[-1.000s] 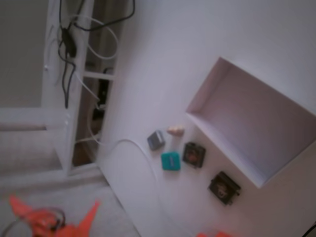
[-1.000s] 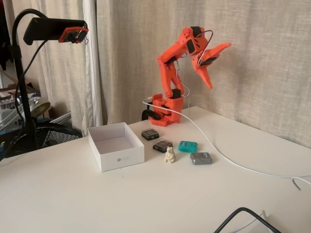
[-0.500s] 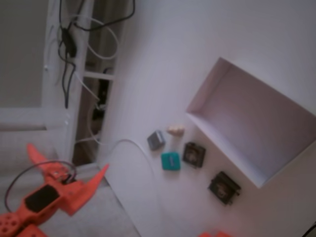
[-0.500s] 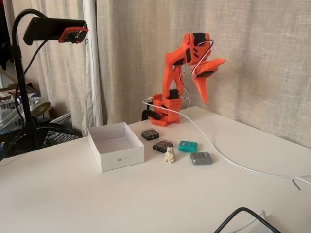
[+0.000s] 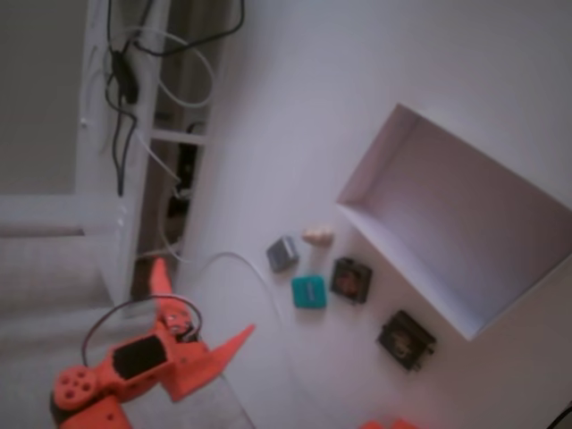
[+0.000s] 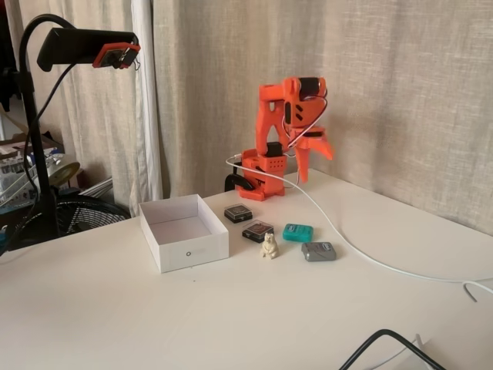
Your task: Grasp the green cube and put it in the bin.
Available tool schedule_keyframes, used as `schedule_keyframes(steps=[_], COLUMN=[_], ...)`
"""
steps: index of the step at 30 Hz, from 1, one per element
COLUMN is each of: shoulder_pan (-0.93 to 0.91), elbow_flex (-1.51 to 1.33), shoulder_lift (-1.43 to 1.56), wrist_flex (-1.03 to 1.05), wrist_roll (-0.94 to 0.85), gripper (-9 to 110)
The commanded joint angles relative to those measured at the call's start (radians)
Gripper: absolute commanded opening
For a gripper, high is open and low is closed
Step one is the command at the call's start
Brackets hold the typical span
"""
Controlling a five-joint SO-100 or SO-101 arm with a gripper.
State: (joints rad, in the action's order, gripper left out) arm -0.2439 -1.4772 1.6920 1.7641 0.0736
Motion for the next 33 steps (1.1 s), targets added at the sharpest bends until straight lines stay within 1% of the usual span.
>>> schedule_keyframes(steps=[1,2,7,13,14,16,22,25,33], shoulder_pan=[-0.015,-0.023,-0.04,-0.118,-0.133,-0.156,-0.204,-0.193,-0.158], elbow_flex=[-0.015,-0.031,-0.123,-0.313,-0.351,-0.405,-0.511,-0.522,-0.488], shoulder_lift=[0.028,0.028,0.046,0.04,0.038,0.023,0.008,0.008,-0.067], wrist_flex=[0.008,0.014,0.005,-0.193,-0.241,-0.31,-0.342,-0.318,-0.402], wrist_roll=[-0.003,0.003,0.005,0.017,0.018,0.021,0.02,0.018,0.02], gripper=[80,76,76,76,73,72,72,72,72])
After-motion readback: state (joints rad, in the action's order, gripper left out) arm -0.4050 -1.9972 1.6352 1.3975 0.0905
